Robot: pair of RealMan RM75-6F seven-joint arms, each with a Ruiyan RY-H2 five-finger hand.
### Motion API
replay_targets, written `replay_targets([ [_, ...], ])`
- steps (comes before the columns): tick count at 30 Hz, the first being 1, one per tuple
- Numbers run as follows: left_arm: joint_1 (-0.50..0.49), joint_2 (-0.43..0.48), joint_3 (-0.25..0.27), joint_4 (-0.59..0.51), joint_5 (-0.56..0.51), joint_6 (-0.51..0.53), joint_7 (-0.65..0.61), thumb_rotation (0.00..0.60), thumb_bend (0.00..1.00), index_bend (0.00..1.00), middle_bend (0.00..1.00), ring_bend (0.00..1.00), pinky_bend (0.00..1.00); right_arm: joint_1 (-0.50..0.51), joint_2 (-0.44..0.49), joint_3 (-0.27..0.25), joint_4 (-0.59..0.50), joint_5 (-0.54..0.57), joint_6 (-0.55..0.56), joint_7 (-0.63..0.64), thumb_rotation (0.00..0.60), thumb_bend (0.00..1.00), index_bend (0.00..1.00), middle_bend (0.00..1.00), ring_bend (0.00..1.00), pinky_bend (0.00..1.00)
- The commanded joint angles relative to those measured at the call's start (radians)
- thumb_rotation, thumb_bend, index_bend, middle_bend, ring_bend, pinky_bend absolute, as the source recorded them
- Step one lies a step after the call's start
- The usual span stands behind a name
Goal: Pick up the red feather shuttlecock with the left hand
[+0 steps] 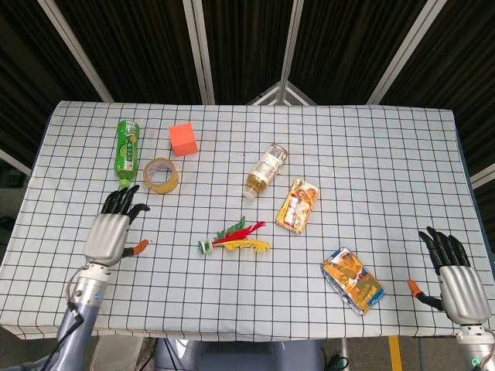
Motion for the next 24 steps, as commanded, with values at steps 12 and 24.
replay_targets([
  [12,-0.269,-0.453,-0.119,0.249,-0.256,0.055,0.28,0.6,0.36,0.37,0.06,0.0,0.0,-0.002,0.011,0.002,-0.01,0.011,-0.004,0.043,0.6,0.34,0.0,0.0,0.0,0.0],
  [24,-0.335,-0.616,-0.151,0.431,-0.333,0.056,0.248,0.6,0.42,0.43,0.08,0.0,0.0,-0.002,0.015,0.002,-0.016,0.013,-0.007,0.065,0.6,0.34,0.0,0.0,0.0,0.0],
])
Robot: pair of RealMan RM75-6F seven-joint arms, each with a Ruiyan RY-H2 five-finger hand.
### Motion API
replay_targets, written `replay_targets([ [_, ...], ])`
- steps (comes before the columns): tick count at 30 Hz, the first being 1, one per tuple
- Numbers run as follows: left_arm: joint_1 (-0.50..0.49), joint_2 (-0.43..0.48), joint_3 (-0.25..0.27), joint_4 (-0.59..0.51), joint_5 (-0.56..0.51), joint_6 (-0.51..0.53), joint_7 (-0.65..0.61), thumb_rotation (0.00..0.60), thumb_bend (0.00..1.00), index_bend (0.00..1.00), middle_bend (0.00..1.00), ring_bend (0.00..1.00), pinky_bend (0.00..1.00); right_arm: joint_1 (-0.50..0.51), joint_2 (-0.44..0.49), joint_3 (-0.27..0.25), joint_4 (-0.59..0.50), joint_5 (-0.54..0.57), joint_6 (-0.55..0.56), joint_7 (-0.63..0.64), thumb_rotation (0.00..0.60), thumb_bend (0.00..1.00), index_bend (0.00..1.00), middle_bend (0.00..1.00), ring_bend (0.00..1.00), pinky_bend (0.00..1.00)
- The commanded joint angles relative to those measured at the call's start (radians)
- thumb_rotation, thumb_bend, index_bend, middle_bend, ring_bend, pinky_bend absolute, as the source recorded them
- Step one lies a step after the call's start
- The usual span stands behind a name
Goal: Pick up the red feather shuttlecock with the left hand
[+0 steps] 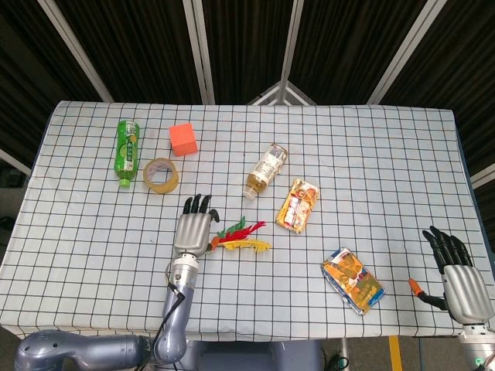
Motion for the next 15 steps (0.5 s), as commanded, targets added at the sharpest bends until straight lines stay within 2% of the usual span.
replay_targets([
  [1,-0.018,-0.028,-0.007,0.034,-0.009,-0.003,-0.014,0.6,0.42,0.43,0.08,0.0,0.0,0.0,0.0,-0.001,-0.001,-0.001,0.0,0.002,0.6,0.34,0.0,0.0,0.0,0.0],
  [15,-0.052,-0.094,-0.011,0.124,-0.032,-0.021,-0.043,0.6,0.48,0.45,0.09,0.0,0.0,-0.002,0.004,-0.002,-0.004,-0.004,0.003,0.017,0.6,0.34,0.0,0.0,0.0,0.0],
])
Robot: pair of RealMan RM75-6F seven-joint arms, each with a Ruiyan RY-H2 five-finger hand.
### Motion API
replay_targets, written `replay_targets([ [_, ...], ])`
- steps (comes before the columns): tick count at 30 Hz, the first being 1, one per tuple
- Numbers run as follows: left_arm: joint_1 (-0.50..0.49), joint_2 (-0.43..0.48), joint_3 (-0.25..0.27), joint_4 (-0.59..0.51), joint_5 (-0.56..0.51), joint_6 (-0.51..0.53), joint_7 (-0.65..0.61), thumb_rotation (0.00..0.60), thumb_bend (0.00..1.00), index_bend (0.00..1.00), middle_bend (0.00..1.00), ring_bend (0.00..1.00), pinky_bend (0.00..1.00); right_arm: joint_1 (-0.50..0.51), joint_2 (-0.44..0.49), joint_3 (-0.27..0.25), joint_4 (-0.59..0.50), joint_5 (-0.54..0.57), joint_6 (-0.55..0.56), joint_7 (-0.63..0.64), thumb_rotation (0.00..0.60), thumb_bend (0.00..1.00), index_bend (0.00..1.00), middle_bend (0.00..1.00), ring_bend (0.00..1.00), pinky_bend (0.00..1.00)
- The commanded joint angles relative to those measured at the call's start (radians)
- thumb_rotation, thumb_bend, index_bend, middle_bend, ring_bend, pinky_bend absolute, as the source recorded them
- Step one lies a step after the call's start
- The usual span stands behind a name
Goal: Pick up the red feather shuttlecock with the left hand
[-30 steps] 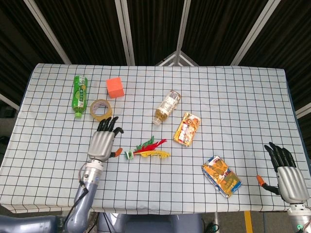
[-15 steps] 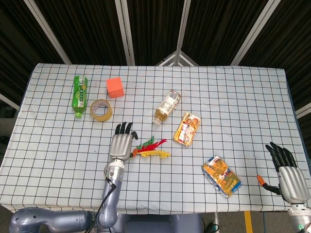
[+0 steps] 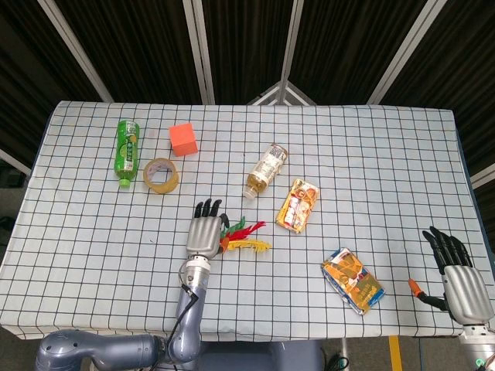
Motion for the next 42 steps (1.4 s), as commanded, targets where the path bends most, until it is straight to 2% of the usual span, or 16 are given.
replay_targets([
  [1,-0.004,-0.009,0.001,0.012,-0.009,-0.005,-0.001,0.6,0.48,0.45,0.09,0.0,0.0,0.0,0.001,-0.001,0.0,-0.001,-0.001,0.002,0.6,0.34,0.0,0.0,0.0,0.0],
  [11,-0.013,-0.037,0.002,0.042,-0.023,-0.016,-0.018,0.6,0.52,0.46,0.09,0.0,0.0,-0.003,0.004,-0.002,0.0,0.0,0.001,0.015,0.6,0.34,0.0,0.0,0.0,0.0],
  [17,-0.013,-0.045,0.006,0.052,-0.026,-0.013,-0.019,0.6,0.62,0.52,0.1,0.0,0.0,-0.004,0.004,-0.002,0.0,0.0,0.002,0.019,0.6,0.34,0.0,0.0,0.0,0.0],
  [26,0.001,-0.035,0.014,0.036,-0.03,-0.011,-0.032,0.6,0.65,0.55,0.11,0.0,0.0,-0.004,0.005,-0.003,-0.001,0.0,-0.001,0.022,0.6,0.34,0.0,0.0,0.0,0.0],
  [32,0.017,0.0,0.017,-0.032,-0.003,0.002,-0.059,0.6,0.65,0.55,0.11,0.0,0.0,-0.004,0.006,-0.003,0.0,0.0,0.0,0.023,0.6,0.34,0.0,0.0,0.0,0.0],
  [36,0.042,0.047,0.024,-0.122,0.033,0.017,-0.098,0.6,0.65,0.55,0.11,0.0,0.0,-0.005,0.007,-0.001,0.0,0.003,0.001,0.028,0.6,0.34,0.0,0.0,0.0,0.0],
  [42,0.112,0.151,0.066,-0.274,0.089,0.036,-0.187,0.6,0.65,0.55,0.11,0.0,0.0,-0.005,0.007,-0.004,-0.003,0.002,-0.002,0.028,0.6,0.34,0.0,0.0,0.0,0.0],
])
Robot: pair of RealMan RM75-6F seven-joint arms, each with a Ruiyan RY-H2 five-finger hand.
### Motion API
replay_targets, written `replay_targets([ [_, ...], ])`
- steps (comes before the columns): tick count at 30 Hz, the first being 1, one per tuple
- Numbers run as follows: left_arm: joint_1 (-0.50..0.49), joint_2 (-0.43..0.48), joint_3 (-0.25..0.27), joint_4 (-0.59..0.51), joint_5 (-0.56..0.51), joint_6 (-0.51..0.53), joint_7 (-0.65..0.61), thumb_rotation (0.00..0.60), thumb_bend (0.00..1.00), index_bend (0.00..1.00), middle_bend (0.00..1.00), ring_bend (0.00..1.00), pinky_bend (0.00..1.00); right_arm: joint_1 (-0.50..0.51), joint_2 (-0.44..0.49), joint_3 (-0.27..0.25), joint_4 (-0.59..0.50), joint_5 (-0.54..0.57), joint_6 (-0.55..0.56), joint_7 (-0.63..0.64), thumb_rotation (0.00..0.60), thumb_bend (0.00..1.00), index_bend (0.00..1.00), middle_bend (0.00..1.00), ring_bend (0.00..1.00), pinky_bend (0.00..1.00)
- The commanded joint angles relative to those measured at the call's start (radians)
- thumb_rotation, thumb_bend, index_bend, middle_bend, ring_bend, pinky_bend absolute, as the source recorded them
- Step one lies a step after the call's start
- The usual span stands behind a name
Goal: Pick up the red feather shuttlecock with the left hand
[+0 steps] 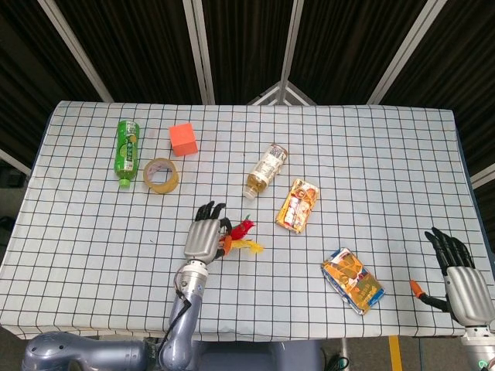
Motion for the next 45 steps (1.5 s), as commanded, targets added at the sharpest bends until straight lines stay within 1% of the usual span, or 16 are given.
replay_targets([
  [1,0.058,0.08,0.034,-0.1,0.04,0.016,-0.073,0.6,0.65,0.55,0.11,0.0,0.0,0.0,0.0,0.0,-0.002,0.002,-0.001,0.001,0.6,0.34,0.0,0.0,0.0,0.0],
  [2,0.077,0.11,0.046,-0.129,0.053,0.02,-0.096,0.6,0.65,0.55,0.11,0.0,0.0,-0.001,0.001,0.001,-0.004,0.002,0.001,0.0,0.6,0.34,0.0,0.0,0.0,0.0],
  [5,0.11,0.167,0.068,-0.169,0.078,0.024,-0.138,0.6,0.65,0.55,0.11,0.0,0.0,-0.001,0.0,0.001,-0.004,0.003,0.0,-0.003,0.6,0.34,0.0,0.0,0.0,0.0],
  [8,0.136,0.206,0.078,-0.183,0.083,0.027,-0.171,0.6,0.65,0.55,0.11,0.0,0.0,-0.002,0.0,0.0,-0.003,0.003,0.0,-0.007,0.6,0.34,0.0,0.0,0.0,0.0],
  [11,0.169,0.26,0.092,-0.2,0.093,0.012,-0.241,0.6,0.65,0.55,0.11,0.0,0.0,-0.003,-0.001,0.002,-0.003,0.007,0.001,-0.009,0.6,0.34,0.0,0.0,0.0,0.0],
  [15,0.197,0.308,0.116,-0.202,0.113,-0.008,-0.308,0.6,0.65,0.55,0.11,0.0,0.0,-0.002,-0.002,0.003,-0.003,0.009,-0.001,-0.013,0.6,0.34,0.0,0.0,0.0,0.0],
  [21,0.214,0.339,0.135,-0.191,0.132,-0.029,-0.367,0.6,0.65,0.55,0.11,0.0,0.0,-0.001,-0.004,0.001,-0.005,0.011,-0.008,-0.021,0.6,0.34,0.0,0.0,0.0,0.0],
  [32,0.234,0.348,0.162,-0.154,0.127,-0.044,-0.405,0.6,0.63,0.55,0.11,0.0,0.0,0.0,-0.003,0.002,-0.006,0.013,-0.009,-0.021,0.6,0.34,0.0,0.0,0.0,0.0],
  [34,0.239,0.352,0.167,-0.15,0.128,-0.046,-0.412,0.6,0.61,0.54,0.11,0.0,0.0,0.0,-0.002,0.003,-0.006,0.013,-0.01,-0.021,0.6,0.34,0.0,0.0,0.0,0.0],
  [35,0.242,0.354,0.169,-0.149,0.131,-0.045,-0.416,0.6,0.57,0.53,0.11,0.0,0.0,0.0,-0.002,0.003,-0.006,0.014,-0.01,-0.022,0.6,0.34,0.0,0.0,0.0,0.0],
  [38,0.25,0.368,0.178,-0.159,0.147,-0.043,-0.431,0.6,0.41,0.47,0.07,0.0,0.0,0.0,-0.003,0.003,-0.006,0.013,-0.009,-0.023,0.6,0.34,0.0,0.0,0.0,0.0],
  [39,0.254,0.375,0.183,-0.167,0.158,-0.041,-0.438,0.6,0.34,0.44,0.05,0.0,0.0,0.0,-0.003,0.003,-0.006,0.013,-0.009,-0.024,0.6,0.34,0.0,0.0,0.0,0.0],
  [40,0.261,0.389,0.193,-0.177,0.176,-0.039,-0.449,0.6,0.29,0.41,0.03,0.0,0.0,0.0,-0.003,0.003,-0.006,0.012,-0.009,-0.024,0.6,0.34,0.0,0.0,0.0,0.0],
  [41,0.266,0.399,0.201,-0.186,0.188,-0.038,-0.456,0.6,0.23,0.35,0.01,0.0,0.0,0.0,-0.003,0.003,-0.006,0.013,-0.009,-0.024,0.6,0.34,0.0,0.0,0.0,0.0],
  [42,0.272,0.411,0.209,-0.195,0.201,-0.035,-0.463,0.6,0.19,0.29,0.0,0.0,0.0,0.0,-0.003,0.003,-0.006,0.013,-0.009,-0.024,0.6,0.34,0.0,0.0,0.0,0.0],
  [45,0.295,0.451,0.232,-0.227,0.241,-0.022,-0.495,0.6,0.15,0.14,0.0,0.0,0.0,-0.001,-0.003,0.003,-0.006,0.011,-0.008,-0.024,0.6,0.34,0.0,0.0,0.0,0.0],
])
